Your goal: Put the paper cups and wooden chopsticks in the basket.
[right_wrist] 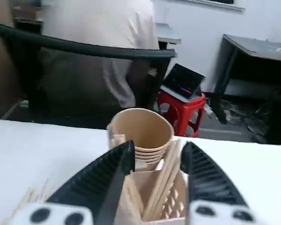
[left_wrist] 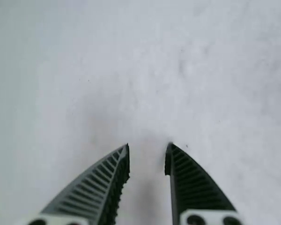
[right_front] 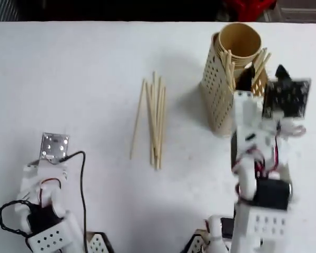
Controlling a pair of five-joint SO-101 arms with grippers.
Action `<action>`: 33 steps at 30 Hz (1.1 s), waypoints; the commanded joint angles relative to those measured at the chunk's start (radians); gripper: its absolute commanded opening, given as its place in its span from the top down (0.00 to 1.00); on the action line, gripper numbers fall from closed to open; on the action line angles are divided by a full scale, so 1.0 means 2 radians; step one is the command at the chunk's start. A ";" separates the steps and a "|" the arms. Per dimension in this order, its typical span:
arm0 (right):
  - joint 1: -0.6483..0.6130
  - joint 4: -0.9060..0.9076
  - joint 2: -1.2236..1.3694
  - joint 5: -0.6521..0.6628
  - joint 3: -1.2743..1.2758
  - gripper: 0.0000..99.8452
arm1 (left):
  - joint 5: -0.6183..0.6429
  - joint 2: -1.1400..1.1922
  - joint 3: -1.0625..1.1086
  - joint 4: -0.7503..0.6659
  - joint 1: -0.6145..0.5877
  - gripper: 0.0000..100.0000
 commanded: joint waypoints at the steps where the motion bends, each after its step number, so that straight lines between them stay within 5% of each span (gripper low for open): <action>1: -0.067 0.079 -0.023 0.035 -0.064 0.87 | -0.002 -0.003 -0.002 0.002 -0.003 0.86; 7: -0.188 0.158 0.090 0.049 -0.123 0.87 | -0.002 -0.003 -0.002 0.002 -0.003 0.86; 14: -0.266 0.135 0.345 0.050 -0.126 0.87 | -0.002 -0.003 -0.002 0.002 -0.003 0.86; 22: -0.269 0.041 0.543 0.046 -0.127 0.87 | -0.002 -0.003 -0.002 0.003 -0.003 0.86; 33: -0.214 0.035 0.678 0.014 -0.193 0.87 | -0.002 -0.003 -0.002 0.003 -0.003 0.86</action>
